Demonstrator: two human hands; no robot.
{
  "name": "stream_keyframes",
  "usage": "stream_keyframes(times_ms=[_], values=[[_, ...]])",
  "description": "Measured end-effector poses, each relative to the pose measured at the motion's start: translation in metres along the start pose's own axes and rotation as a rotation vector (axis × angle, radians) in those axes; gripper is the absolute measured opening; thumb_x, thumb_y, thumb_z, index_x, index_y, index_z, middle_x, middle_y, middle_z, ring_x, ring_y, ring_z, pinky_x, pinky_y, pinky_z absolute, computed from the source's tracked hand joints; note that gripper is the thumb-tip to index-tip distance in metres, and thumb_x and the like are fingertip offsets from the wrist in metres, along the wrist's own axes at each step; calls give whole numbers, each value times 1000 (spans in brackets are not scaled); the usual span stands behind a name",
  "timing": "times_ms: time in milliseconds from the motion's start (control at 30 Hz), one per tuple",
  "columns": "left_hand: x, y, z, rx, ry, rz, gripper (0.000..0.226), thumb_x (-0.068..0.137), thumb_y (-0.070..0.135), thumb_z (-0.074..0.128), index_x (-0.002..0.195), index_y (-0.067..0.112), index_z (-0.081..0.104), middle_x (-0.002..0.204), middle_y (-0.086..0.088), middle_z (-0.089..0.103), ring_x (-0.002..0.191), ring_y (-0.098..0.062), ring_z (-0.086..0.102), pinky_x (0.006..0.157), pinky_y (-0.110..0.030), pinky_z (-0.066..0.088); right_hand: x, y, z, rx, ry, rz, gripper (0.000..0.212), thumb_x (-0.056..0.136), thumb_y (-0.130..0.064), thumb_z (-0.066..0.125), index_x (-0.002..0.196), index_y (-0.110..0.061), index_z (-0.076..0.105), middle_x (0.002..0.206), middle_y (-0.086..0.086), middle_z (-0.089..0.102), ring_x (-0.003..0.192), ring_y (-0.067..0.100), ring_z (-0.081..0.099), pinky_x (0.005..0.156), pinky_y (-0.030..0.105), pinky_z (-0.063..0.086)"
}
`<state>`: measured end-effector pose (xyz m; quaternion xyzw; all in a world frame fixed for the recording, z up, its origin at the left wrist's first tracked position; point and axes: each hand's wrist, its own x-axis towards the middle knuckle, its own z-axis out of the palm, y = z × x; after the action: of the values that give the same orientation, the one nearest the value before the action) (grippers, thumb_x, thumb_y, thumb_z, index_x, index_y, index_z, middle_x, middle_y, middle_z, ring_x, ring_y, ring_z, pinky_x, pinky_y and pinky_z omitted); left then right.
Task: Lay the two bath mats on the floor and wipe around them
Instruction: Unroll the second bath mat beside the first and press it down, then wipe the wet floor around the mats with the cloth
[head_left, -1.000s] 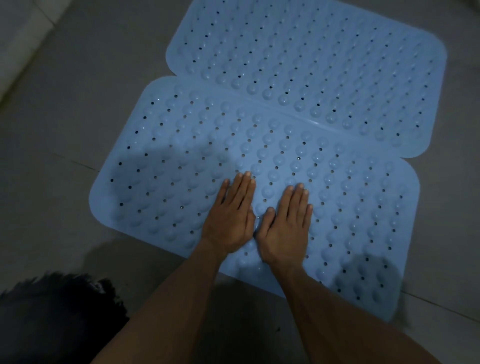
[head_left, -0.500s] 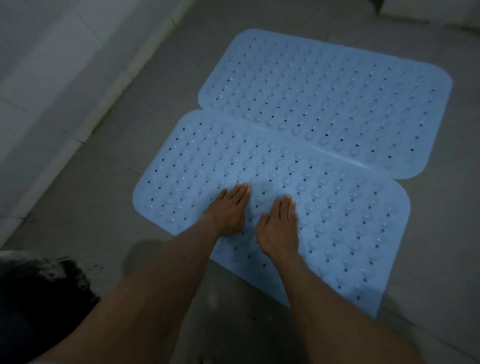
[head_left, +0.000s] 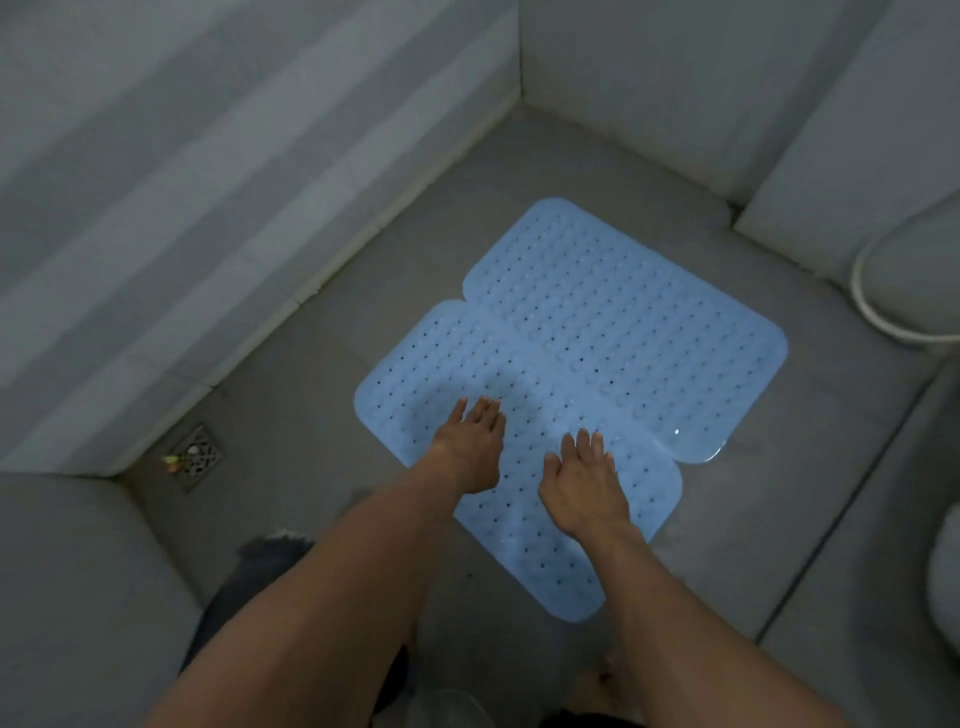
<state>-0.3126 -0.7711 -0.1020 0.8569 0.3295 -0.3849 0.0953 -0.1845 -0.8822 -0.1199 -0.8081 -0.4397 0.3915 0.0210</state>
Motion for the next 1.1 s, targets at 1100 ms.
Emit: stream_keyframes(times_ms=[1100], values=[[-534, -248, -357, -465, 786, -592, 73, 93, 22, 44, 154, 7, 7, 160, -20, 11, 147, -33, 16, 120, -50, 11, -306, -442, -425, -113, 323, -662, 50, 106, -31, 35, 146, -3, 46, 150, 19, 48, 139, 31, 44, 116, 35, 31]])
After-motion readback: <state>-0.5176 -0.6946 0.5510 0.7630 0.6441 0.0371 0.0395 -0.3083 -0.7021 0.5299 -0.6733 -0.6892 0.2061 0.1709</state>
